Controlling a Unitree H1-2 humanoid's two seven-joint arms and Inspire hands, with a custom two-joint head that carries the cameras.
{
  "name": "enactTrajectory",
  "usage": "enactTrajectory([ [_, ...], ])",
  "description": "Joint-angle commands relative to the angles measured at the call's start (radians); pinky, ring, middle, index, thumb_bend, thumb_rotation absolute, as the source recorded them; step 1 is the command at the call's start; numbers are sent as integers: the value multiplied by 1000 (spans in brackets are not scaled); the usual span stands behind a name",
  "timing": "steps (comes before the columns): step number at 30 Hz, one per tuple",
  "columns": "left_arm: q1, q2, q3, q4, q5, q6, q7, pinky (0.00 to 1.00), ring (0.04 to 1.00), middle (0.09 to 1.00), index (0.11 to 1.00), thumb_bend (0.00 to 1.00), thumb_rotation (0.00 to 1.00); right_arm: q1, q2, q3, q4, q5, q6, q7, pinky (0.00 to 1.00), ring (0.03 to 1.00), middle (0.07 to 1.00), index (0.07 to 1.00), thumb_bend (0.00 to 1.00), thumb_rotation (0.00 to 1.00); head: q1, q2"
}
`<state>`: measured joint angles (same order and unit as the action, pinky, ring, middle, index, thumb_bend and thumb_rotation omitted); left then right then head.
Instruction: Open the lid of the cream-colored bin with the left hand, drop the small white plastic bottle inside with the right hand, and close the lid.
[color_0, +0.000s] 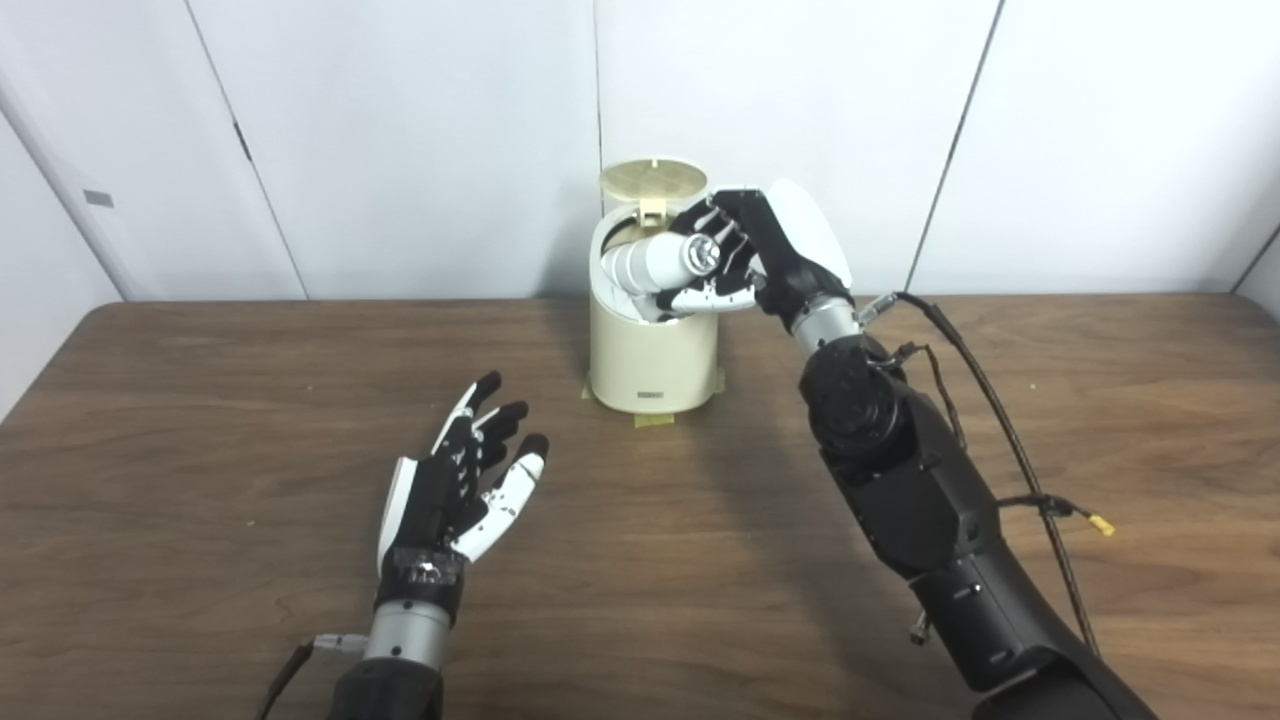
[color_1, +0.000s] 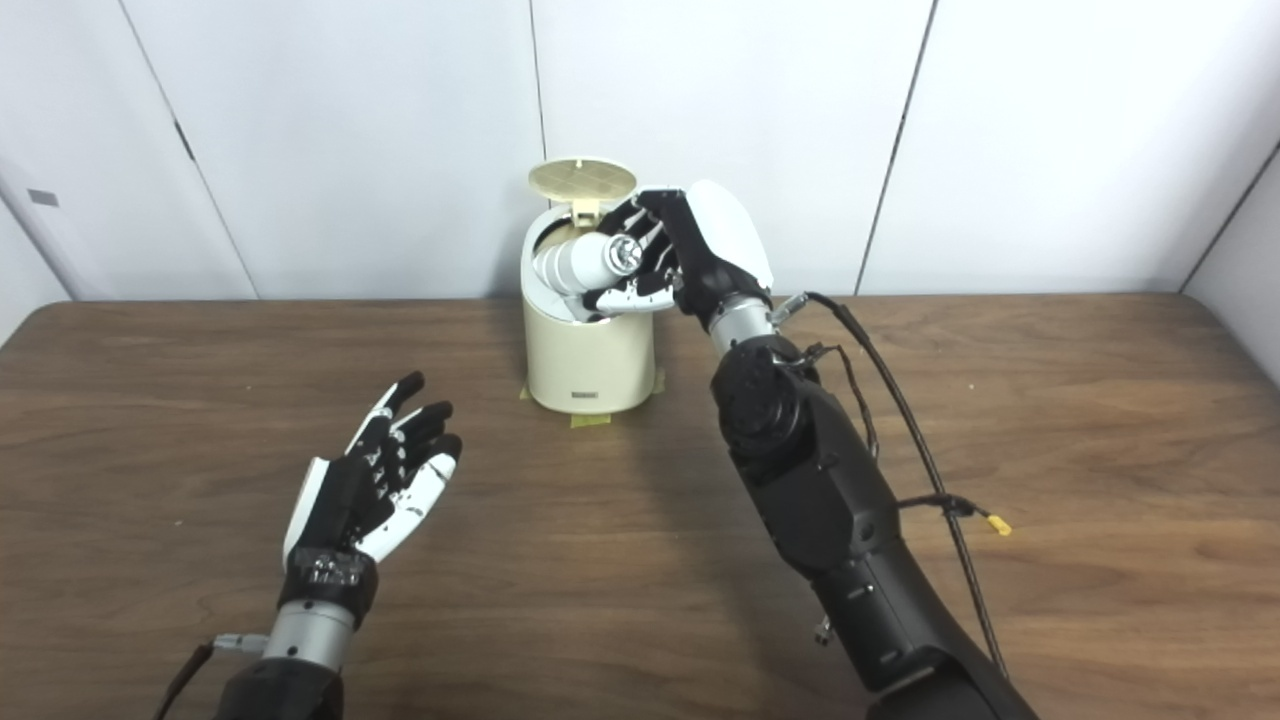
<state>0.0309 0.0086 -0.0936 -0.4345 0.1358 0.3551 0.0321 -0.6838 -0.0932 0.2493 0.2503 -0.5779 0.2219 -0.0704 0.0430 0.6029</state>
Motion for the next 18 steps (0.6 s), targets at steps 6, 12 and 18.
enactTrajectory([
  [6,-25,5,-6,-14,14,-56,-10,911,886,851,975,404,326,-29,-1,8,-16,-19,-44,-34,302,391,508,549,513,0,-1,-1],
  [12,-23,9,-9,-13,17,-60,-13,914,885,845,974,403,324,-16,-10,18,-25,-20,-61,-30,333,497,703,725,906,128,-4,-5],
  [18,-23,9,-8,-10,15,-61,-13,915,887,843,973,398,317,-16,-14,6,-28,-13,-61,-27,339,507,739,759,942,139,-8,-10],
])
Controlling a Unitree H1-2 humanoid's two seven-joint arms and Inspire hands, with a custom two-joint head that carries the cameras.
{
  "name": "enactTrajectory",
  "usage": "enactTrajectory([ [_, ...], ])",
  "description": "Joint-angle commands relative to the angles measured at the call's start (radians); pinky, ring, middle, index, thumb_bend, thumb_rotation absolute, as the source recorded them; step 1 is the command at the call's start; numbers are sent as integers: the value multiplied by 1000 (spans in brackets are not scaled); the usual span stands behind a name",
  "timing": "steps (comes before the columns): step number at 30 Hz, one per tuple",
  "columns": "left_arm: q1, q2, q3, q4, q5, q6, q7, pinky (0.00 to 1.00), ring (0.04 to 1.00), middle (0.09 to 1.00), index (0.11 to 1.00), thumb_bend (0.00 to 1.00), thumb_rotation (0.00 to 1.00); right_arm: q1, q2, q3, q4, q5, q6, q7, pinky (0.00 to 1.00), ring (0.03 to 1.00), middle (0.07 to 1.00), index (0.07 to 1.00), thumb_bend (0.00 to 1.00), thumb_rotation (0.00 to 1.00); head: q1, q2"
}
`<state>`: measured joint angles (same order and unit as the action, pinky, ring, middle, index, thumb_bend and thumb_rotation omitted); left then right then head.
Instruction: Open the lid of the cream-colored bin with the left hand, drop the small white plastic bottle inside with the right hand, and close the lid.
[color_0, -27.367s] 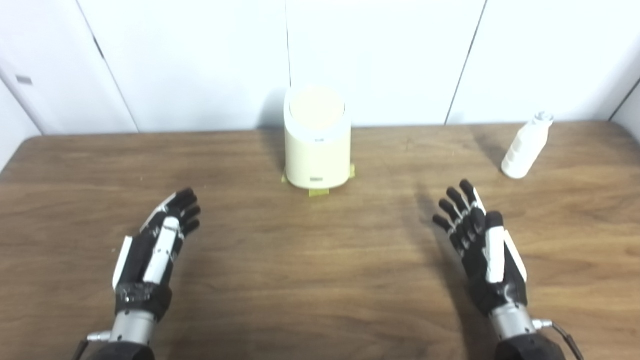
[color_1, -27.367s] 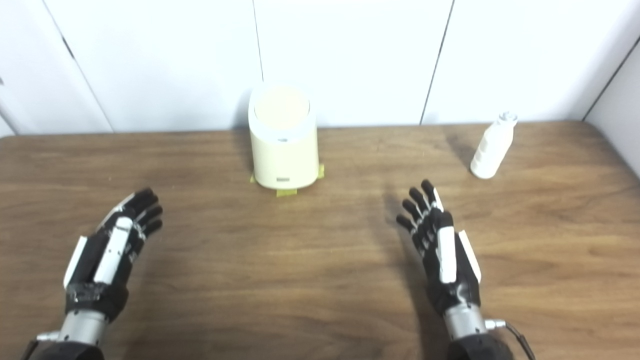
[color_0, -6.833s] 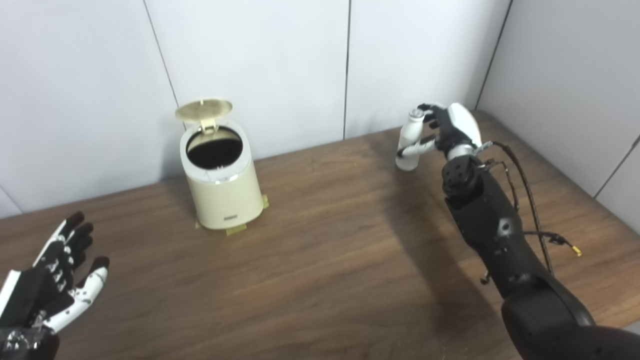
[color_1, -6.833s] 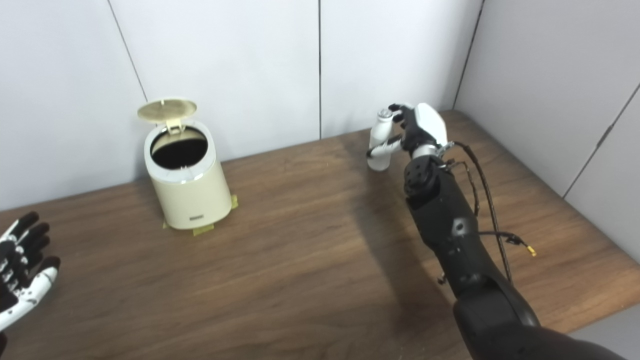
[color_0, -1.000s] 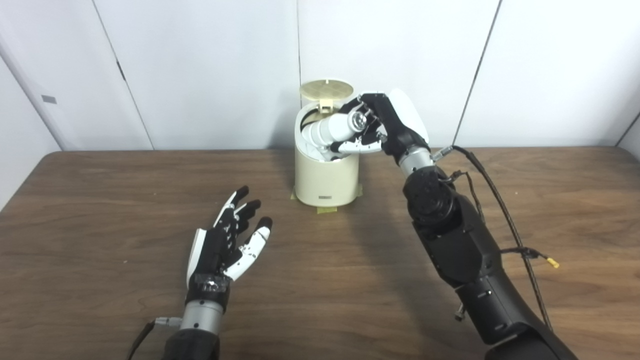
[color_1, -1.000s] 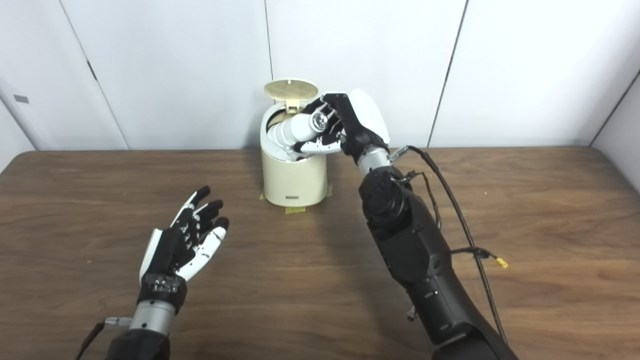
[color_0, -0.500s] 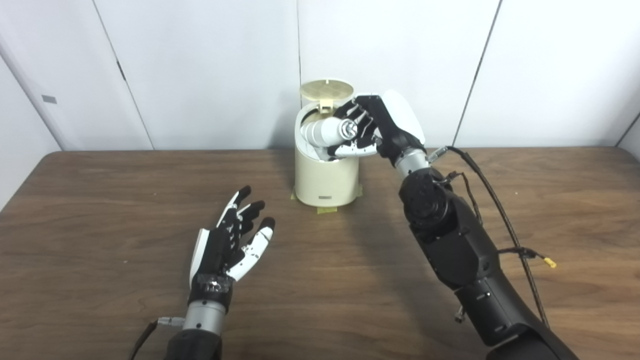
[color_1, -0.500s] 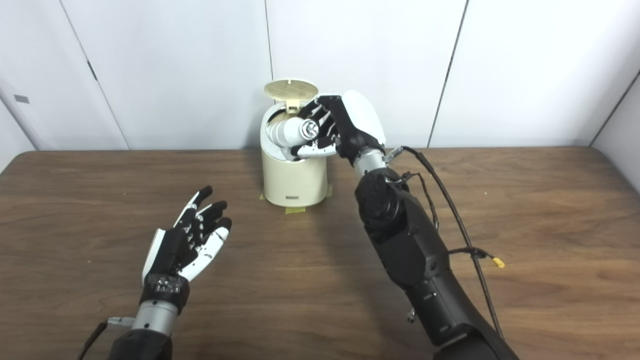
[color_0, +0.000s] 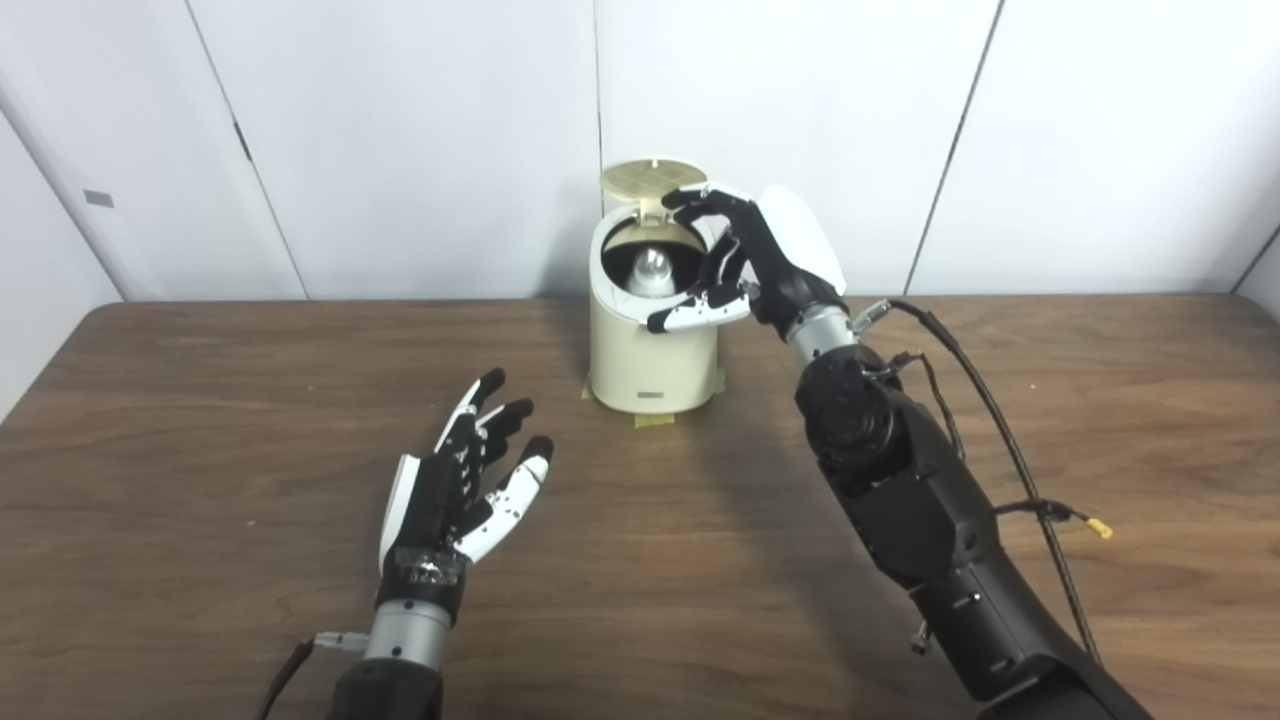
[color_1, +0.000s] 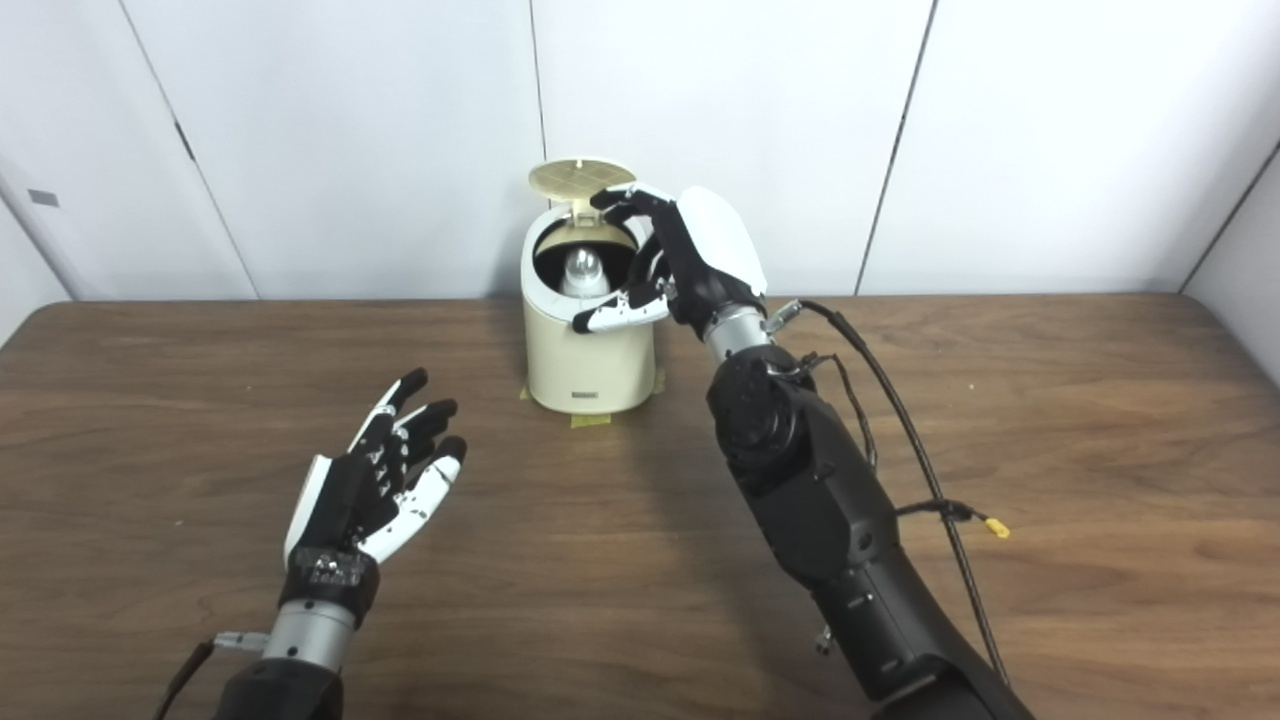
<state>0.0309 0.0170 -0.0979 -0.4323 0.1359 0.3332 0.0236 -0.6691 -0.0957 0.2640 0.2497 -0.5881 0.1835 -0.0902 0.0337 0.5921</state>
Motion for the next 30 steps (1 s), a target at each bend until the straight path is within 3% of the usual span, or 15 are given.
enactTrajectory([
  [1,-23,1,-4,-11,15,-40,-5,916,887,843,973,399,317,-31,-12,-11,-28,0,-23,-7,338,507,739,759,942,138,1,1],
  [8,-22,6,-6,-8,21,-50,-4,892,872,831,967,399,335,-20,-7,-23,-42,19,-12,0,343,508,722,750,920,102,-4,-4],
  [14,-20,5,-1,-12,23,-43,-4,897,868,826,962,395,315,-1,12,-56,-54,41,-44,-50,358,452,568,621,866,5,-10,-8],
  [15,-20,5,0,-12,24,-42,-4,898,869,826,962,397,314,2,13,-60,-58,44,-50,-55,365,451,518,570,701,2,-10,-8],
  [16,-20,5,2,-13,21,-39,-6,899,869,826,962,398,315,6,16,-71,-66,61,-54,-55,369,451,493,544,617,1,-14,-9],
  [18,-20,7,4,-11,18,-38,-8,889,865,827,962,408,309,13,23,-92,-80,89,-53,-52,328,408,492,508,540,0,-16,-9],
  [23,-19,13,0,-7,23,-38,-15,873,853,826,961,425,322,32,65,-161,-133,148,50,-40,235,353,460,541,512,0,-20,-13],
  [30,-19,15,4,13,20,-54,-23,893,859,829,959,428,327,63,75,-213,-201,207,165,-8,259,370,438,539,514,0,-28,-23],
])
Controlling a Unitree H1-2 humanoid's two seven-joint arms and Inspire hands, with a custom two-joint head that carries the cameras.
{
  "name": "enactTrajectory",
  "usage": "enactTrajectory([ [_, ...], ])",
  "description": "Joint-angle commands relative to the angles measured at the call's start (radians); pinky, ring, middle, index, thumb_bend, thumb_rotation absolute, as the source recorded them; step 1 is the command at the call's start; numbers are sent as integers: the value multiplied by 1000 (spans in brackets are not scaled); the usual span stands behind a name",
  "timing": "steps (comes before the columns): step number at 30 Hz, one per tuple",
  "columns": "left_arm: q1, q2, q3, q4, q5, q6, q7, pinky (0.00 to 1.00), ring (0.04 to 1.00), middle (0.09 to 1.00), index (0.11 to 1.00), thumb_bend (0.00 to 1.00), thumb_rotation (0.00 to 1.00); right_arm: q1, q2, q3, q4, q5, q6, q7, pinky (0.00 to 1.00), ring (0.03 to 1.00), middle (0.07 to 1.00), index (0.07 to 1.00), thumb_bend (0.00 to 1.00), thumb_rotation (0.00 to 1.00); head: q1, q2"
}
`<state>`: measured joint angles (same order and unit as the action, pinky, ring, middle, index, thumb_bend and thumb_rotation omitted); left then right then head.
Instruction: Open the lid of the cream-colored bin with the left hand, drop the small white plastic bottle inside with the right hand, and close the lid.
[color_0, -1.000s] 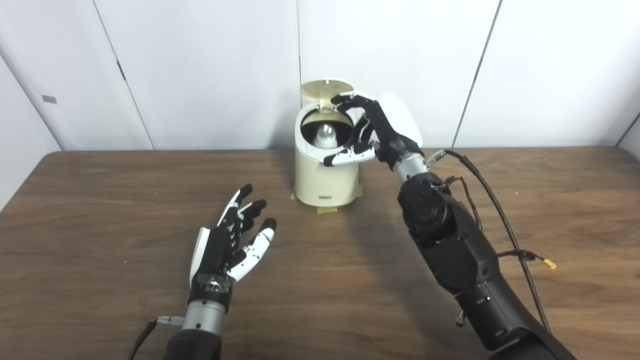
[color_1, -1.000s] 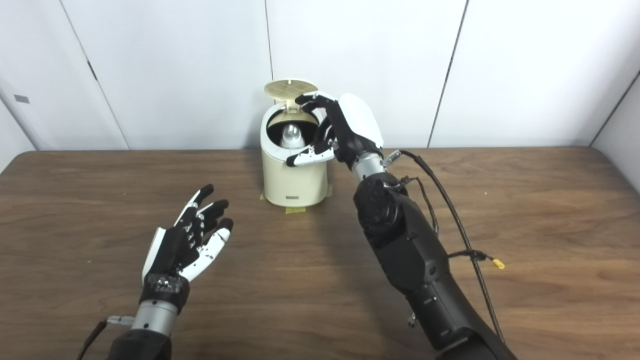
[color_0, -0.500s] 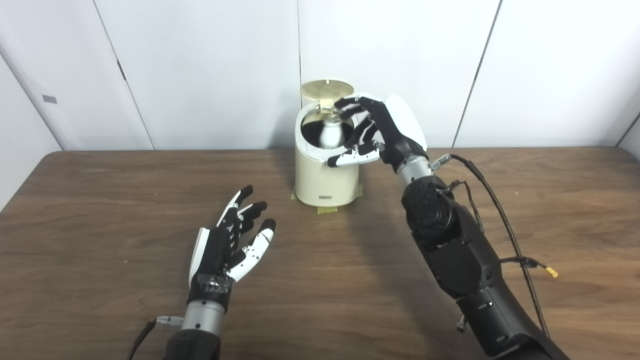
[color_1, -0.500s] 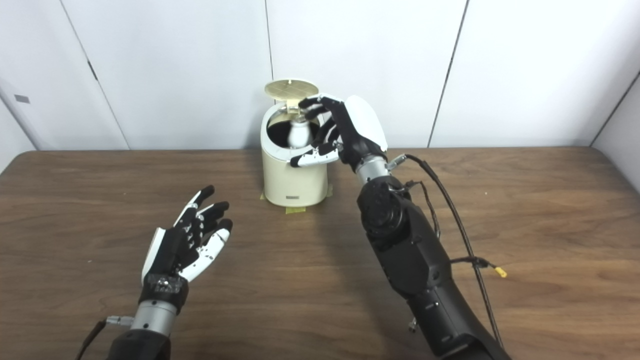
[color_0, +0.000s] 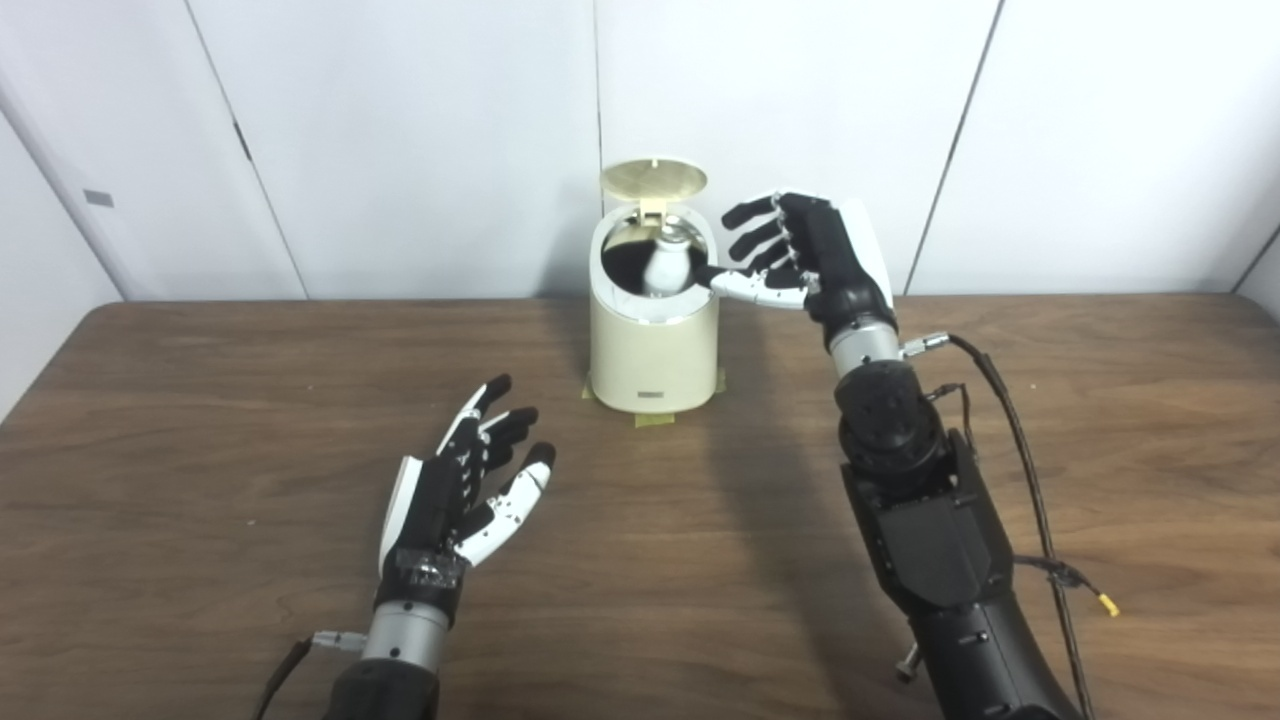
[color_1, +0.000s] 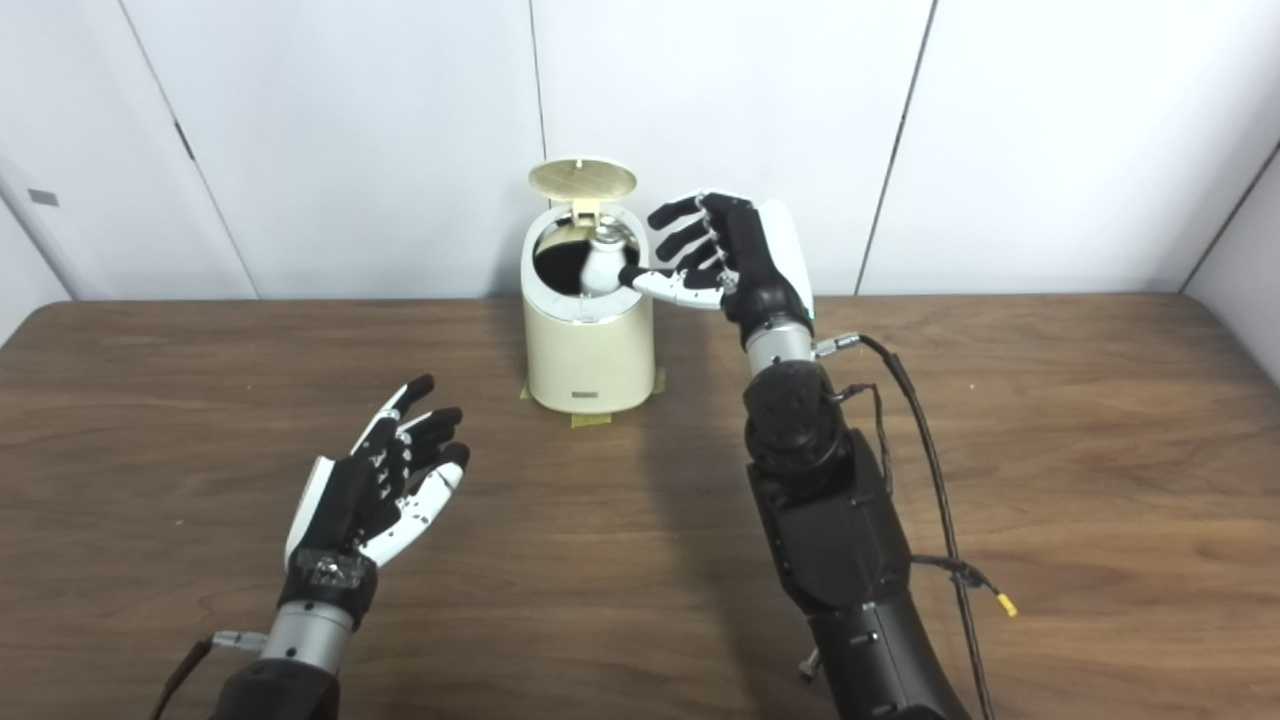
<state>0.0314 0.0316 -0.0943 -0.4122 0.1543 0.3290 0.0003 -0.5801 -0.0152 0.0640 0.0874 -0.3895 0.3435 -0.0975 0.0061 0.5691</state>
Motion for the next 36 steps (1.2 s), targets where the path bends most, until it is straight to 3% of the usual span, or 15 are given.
enactTrajectory([
  [1,-19,2,2,-4,1,-54,-1,896,861,829,959,425,326,-20,-7,-18,-51,15,23,3,265,372,439,538,514,0,-3,-1],
  [9,-18,-7,37,5,-54,-61,-8,867,858,831,962,428,342,73,-23,-67,-174,90,95,37,321,410,469,511,521,0,-10,-2],
  [14,-22,-24,58,-10,-96,-42,-7,837,849,837,961,437,324,155,-19,-147,-272,206,122,78,361,406,476,531,517,0,-7,6],
  [19,-23,-30,64,-21,-99,-41,-5,810,841,840,956,409,307,233,-46,-181,-341,327,123,146,374,397,488,562,508,0,-5,13],
  [22,-30,-33,74,-26,-112,-31,-6,796,848,860,956,375,293,285,-61,-180,-381,373,126,172,460,570,633,503,502,144,-3,18],
  [23,-36,-32,76,-29,-111,-22,-5,806,853,864,956,360,289,304,-70,-178,-393,398,126,186,495,602,659,552,507,208,0,20],
  [24,-45,-31,77,-30,-109,-12,-4,821,857,868,954,341,295,323,-84,-171,-403,412,126,204,559,658,710,699,520,406,0,20],
  [25,-55,-29,77,-30,-105,-2,-4,823,858,868,954,339,296,343,-98,-162,-414,420,126,219,567,665,717,715,520,434,3,21],
  [28,-86,-15,69,-39,-85,32,-11,846,863,871,944,352,361,395,-123,-147,-435,449,124,245,636,733,772,788,523,662,7,22],
  [30,-114,-3,59,-46,-73,49,-19,925,885,880,943,357,449,427,-133,-143,-444,477,123,259,714,789,819,804,548,794,9,23],
  [36,-191,16,57,-39,-62,101,-24,891,894,900,946,354,551,507,-132,-145,-465,535,94,275,837,887,905,881,602,980,12,27],
])
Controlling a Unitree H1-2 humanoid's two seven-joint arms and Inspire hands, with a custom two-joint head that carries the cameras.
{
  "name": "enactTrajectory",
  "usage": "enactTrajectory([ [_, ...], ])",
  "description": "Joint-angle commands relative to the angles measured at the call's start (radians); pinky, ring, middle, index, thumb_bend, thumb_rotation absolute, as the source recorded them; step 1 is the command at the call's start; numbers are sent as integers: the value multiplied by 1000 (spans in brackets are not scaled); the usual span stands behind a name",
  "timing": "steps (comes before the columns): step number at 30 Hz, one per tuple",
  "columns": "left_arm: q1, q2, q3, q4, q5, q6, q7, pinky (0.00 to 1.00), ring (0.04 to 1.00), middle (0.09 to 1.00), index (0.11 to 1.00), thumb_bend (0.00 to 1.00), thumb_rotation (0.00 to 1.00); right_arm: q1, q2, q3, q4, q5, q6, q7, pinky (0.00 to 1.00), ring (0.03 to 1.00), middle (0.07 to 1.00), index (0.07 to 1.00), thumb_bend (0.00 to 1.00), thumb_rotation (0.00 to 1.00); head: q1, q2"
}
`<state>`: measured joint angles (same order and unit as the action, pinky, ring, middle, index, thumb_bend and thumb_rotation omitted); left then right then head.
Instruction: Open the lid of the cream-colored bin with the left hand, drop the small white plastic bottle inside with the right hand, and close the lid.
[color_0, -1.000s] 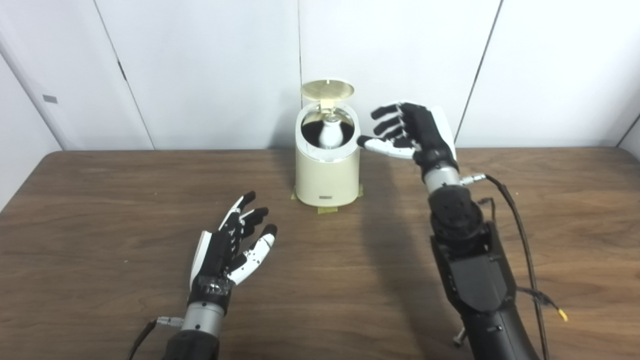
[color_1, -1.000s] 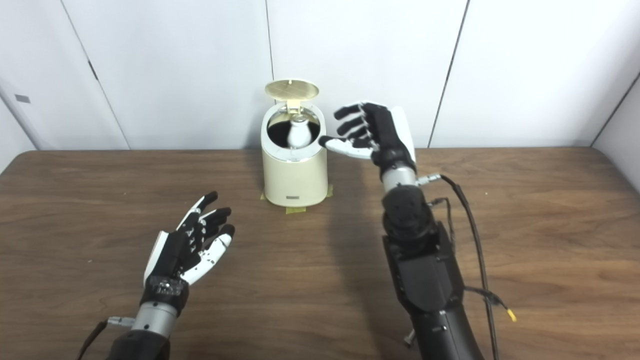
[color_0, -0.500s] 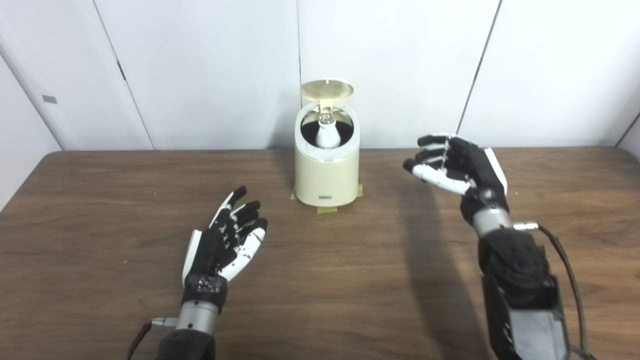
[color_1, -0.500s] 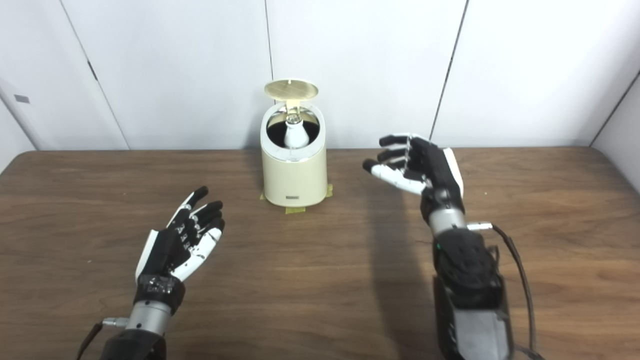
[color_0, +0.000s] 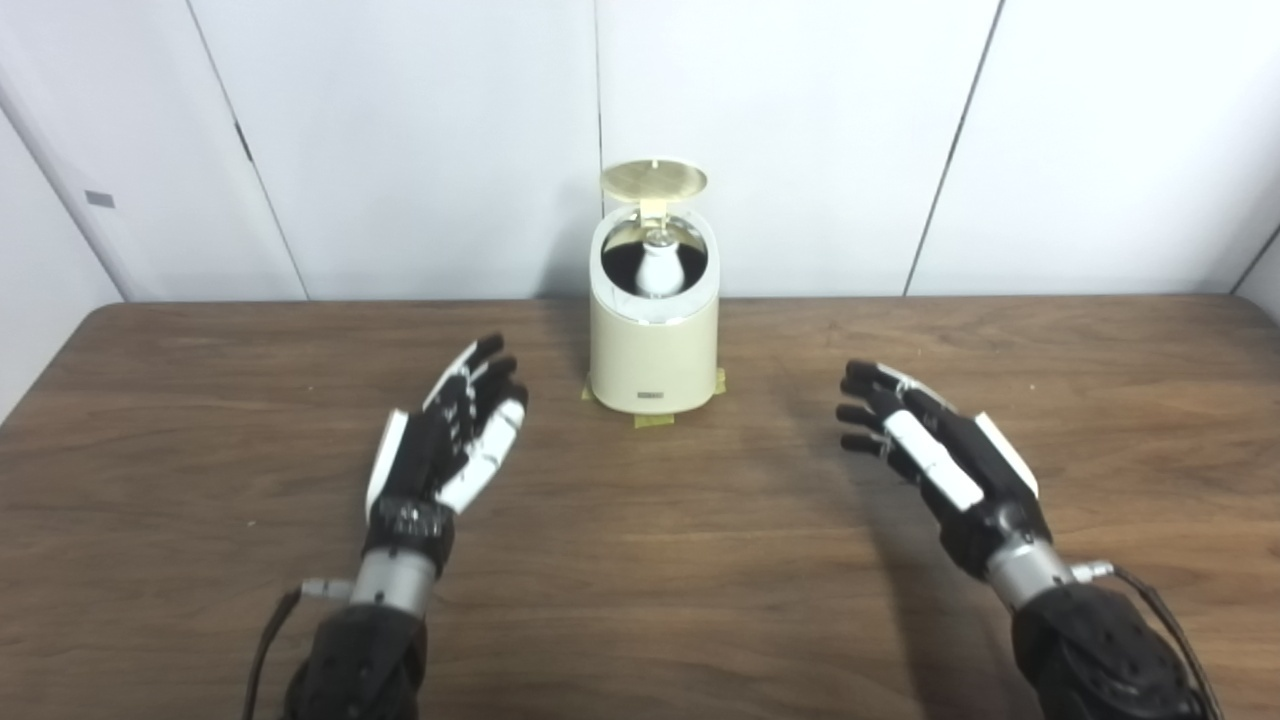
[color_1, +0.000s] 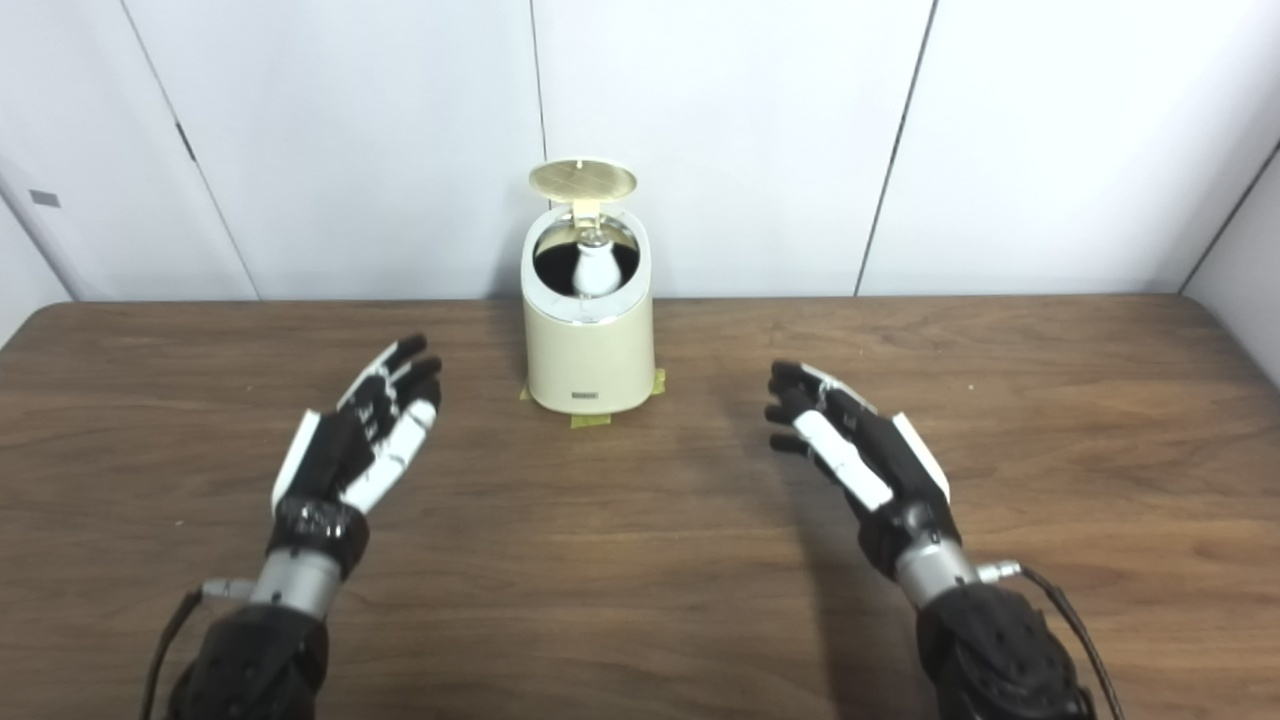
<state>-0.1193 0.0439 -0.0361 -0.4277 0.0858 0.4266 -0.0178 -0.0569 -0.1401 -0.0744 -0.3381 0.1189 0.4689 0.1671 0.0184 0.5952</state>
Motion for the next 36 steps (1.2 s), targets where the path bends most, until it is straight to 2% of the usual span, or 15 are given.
enactTrajectory([
  [1,-52,4,2,-19,3,11,-6,889,896,904,945,362,576,-3,-5,-8,-43,38,-39,14,854,900,915,895,601,990,-1,-1],
  [4,-83,8,15,-2,-8,25,-5,904,913,923,949,392,627,28,10,-14,-44,70,-65,11,913,943,949,932,591,1000,-1,-7],
  [13,-179,27,44,46,-39,36,-17,942,932,922,950,374,652,94,73,-2,-42,77,-109,-26,924,960,962,947,603,1000,3,-18],
  [19,-276,84,31,88,-20,37,-43,925,927,925,962,408,680,127,111,14,5,53,-227,-41,890,934,945,942,602,1000,-1,-28],
  [26,-375,115,29,142,-19,35,-48,917,926,927,957,434,742,139,108,41,65,-2,-367,-51,914,933,927,932,626,1000,-5,-36],
  [30,-449,117,32,192,-27,39,-56,914,926,925,949,454,746,141,107,44,76,-7,-386,-53,905,927,924,930,636,1000,-6,-37],
  [36,-547,132,-11,265,17,39,-80,882,910,908,938,443,765,141,104,41,82,-18,-390,-56,831,901,912,912,650,1000,-1,-45],
])
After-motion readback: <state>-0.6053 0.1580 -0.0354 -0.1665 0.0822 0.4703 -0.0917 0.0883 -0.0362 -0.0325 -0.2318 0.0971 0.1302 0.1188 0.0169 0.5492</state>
